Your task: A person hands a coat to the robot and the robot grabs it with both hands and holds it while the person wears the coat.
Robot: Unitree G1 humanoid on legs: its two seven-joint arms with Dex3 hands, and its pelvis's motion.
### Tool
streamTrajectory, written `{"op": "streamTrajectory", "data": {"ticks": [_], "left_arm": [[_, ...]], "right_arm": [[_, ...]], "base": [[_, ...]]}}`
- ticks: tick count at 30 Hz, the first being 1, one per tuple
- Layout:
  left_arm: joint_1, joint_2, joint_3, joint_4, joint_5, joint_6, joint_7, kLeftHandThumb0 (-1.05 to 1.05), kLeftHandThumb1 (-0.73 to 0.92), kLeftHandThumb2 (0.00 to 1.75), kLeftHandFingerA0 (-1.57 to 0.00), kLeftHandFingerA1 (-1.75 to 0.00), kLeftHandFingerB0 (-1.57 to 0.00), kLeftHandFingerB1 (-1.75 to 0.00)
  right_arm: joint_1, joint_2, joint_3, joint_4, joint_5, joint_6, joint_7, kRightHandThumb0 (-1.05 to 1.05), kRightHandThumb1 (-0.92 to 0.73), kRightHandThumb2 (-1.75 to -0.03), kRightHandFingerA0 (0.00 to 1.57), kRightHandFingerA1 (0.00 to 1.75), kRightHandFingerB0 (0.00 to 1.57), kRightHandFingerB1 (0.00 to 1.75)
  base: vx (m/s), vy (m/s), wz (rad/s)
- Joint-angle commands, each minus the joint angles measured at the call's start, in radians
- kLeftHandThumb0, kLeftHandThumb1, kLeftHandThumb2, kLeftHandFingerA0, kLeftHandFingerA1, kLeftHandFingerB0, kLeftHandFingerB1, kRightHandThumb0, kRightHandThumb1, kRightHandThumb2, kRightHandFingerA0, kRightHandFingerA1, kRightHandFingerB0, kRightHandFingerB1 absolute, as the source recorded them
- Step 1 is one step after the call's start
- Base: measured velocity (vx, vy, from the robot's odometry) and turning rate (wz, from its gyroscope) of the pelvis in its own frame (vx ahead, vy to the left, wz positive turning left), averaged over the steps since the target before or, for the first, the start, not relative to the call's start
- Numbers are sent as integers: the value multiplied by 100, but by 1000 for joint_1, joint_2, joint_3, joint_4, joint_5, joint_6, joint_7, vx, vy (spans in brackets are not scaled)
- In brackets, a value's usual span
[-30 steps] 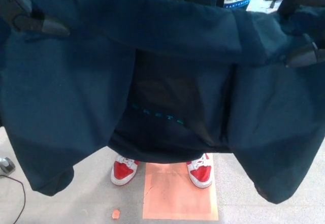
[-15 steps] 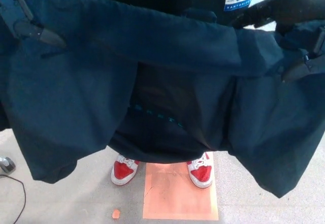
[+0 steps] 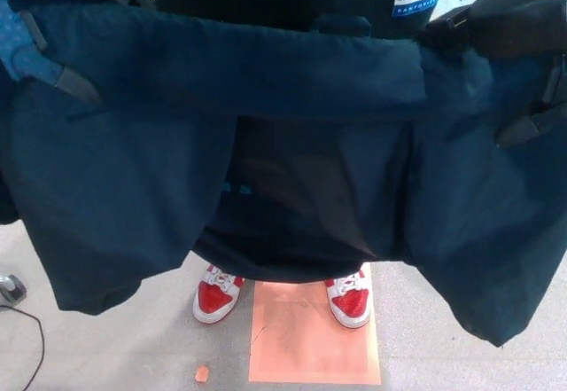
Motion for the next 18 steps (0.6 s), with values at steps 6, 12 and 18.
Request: {"op": "streamTrajectory", "data": {"ticks": [6, 12, 18], "left_arm": [[46, -48, -7, 9, 57, 98, -66, -81, 52, 57, -45, -43, -4, -23], [78, -68, -13, -33, 97, 139, -58, -77, 43, 81, -31, -50, -4, -16], [141, -61, 23, -76, 136, 71, 48, -79, 46, 81, -61, -56, -7, -26]], "right_arm": [[120, -76, -14, 76, -284, -53, -104, -95, -65, -64, 29, 37, 0, 17], [177, -79, -55, 140, -306, -91, -188, -95, -56, -91, 67, 59, 0, 0], [191, -68, -88, 163, -344, -138, -210, -95, -60, -94, 62, 58, 0, 0]], "base": [[0, 0, 0], [0, 0, 0], [0, 0, 0]]}}
